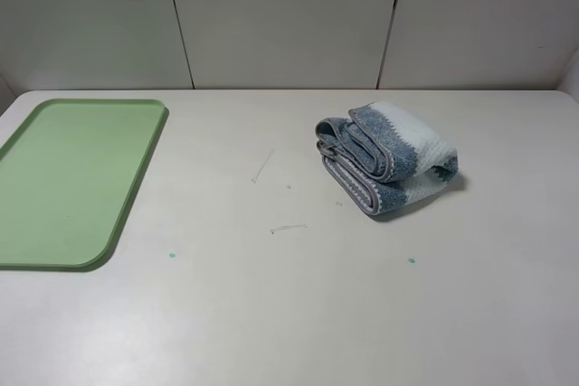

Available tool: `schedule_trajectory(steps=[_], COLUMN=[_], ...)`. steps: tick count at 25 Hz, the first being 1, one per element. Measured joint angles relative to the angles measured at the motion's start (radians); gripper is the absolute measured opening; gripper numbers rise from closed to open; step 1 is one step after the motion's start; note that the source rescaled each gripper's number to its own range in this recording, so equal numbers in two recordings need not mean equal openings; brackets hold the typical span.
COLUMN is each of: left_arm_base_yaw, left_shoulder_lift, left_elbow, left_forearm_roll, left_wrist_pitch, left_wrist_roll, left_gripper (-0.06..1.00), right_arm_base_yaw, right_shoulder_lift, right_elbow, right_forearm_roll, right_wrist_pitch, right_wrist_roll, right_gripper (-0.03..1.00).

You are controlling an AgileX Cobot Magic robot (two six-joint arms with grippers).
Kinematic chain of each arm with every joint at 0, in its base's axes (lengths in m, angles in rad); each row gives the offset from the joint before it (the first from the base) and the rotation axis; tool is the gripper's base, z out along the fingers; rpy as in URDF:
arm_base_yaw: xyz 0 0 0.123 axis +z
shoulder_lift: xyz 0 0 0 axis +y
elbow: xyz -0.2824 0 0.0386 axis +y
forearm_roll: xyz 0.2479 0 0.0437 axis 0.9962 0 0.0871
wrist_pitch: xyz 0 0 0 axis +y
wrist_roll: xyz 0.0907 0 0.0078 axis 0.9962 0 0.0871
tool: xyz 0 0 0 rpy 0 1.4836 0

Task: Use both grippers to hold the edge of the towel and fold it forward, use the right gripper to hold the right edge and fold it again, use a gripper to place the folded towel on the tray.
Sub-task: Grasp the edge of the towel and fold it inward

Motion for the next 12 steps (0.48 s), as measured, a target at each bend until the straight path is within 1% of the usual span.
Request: schedule_trajectory(steps=[8, 12], left_arm_base_yaw=[0.000, 0.000], left_shoulder_lift=[0.014, 0.136], left_elbow=[-0.011, -0.084], left_forearm_roll=[-0.001, -0.017], left_wrist_pitch=[-0.001, 0.009], left_wrist_roll=[0.000, 0.000], left_gripper=[0.95, 0.95], right_arm_base_yaw=[0.000, 0.000], right_shoulder_lift=[0.000, 0.000], right_elbow=[0.000, 0.000], right_forearm_roll=[0.000, 0.000], right_wrist_pitch=[0.000, 0.000], right_wrist_roll=[0.001, 0.001], right_gripper=[1.00, 1.00])
